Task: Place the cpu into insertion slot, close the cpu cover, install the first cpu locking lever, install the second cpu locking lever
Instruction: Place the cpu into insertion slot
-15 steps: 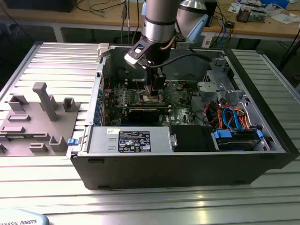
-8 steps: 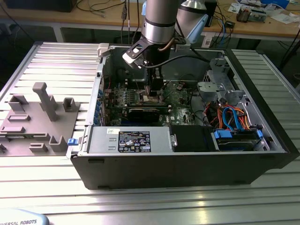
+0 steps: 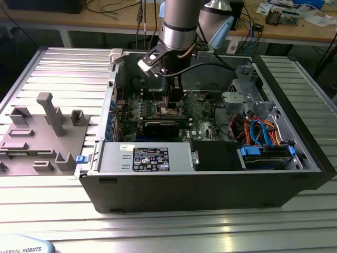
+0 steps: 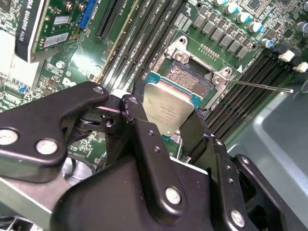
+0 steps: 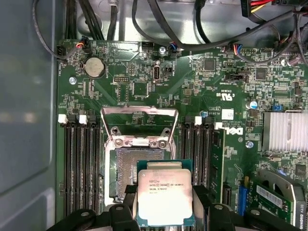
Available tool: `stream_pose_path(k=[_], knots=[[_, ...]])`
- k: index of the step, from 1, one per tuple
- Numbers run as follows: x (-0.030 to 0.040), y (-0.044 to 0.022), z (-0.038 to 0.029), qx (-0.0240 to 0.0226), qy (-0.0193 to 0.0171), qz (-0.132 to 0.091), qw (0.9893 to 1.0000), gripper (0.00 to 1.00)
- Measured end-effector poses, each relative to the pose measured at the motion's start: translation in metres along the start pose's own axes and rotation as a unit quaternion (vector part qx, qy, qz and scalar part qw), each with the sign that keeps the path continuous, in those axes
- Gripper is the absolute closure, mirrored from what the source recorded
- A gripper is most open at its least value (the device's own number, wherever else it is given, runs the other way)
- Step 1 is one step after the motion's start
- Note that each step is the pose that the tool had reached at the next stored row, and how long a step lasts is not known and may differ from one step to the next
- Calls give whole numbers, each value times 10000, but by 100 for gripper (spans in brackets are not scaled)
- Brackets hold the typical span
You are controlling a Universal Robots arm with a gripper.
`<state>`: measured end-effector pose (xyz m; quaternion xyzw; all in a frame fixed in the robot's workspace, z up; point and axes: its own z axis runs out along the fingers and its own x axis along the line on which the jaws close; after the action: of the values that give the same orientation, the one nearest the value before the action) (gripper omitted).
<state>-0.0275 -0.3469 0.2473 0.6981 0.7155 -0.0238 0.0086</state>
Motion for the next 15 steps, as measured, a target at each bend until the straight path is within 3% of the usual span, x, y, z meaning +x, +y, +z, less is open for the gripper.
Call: stream_pose_path(k=[15], knots=[[20,2,72,7,2,135,9999,46]])
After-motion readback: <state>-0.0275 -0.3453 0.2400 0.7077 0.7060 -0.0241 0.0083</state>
